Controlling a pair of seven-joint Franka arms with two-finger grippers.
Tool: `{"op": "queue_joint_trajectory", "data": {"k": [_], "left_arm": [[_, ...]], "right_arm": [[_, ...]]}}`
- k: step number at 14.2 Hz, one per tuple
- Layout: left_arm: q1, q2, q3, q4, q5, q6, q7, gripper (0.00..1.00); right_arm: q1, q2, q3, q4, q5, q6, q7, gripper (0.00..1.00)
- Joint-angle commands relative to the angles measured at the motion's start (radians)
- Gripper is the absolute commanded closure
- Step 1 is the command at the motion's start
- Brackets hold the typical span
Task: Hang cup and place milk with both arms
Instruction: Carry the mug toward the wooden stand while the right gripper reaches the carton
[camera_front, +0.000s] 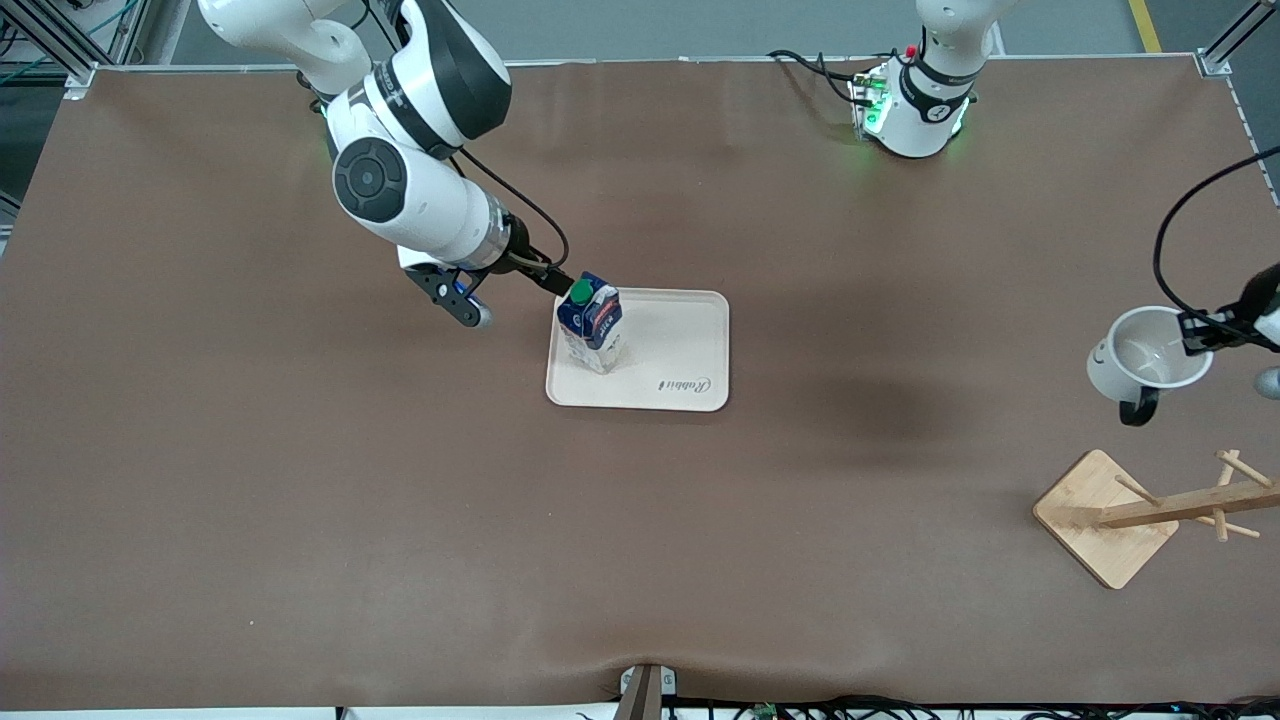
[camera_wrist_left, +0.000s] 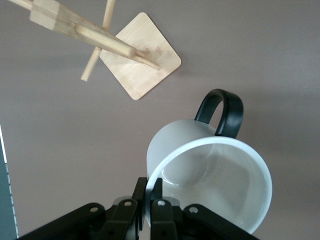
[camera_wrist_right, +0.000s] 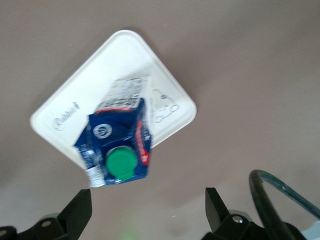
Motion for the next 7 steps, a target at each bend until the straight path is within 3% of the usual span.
{"op": "queue_joint_trajectory", "data": {"k": [1,7], "left_arm": [[0.009,0.025,-0.001,0.033,0.012,0.03,0.031,1.0],[0.079,0.106,0.013,0.116,0.01,0.053,0.172,1.0]], "right_arm": [[0.053,0.005,-0.014,-0.023,0.014,0.097,0.075,0.0],[0.075,0.054,-0.016,-0.009,-0.038,0.15,0.196,0.0]]}}
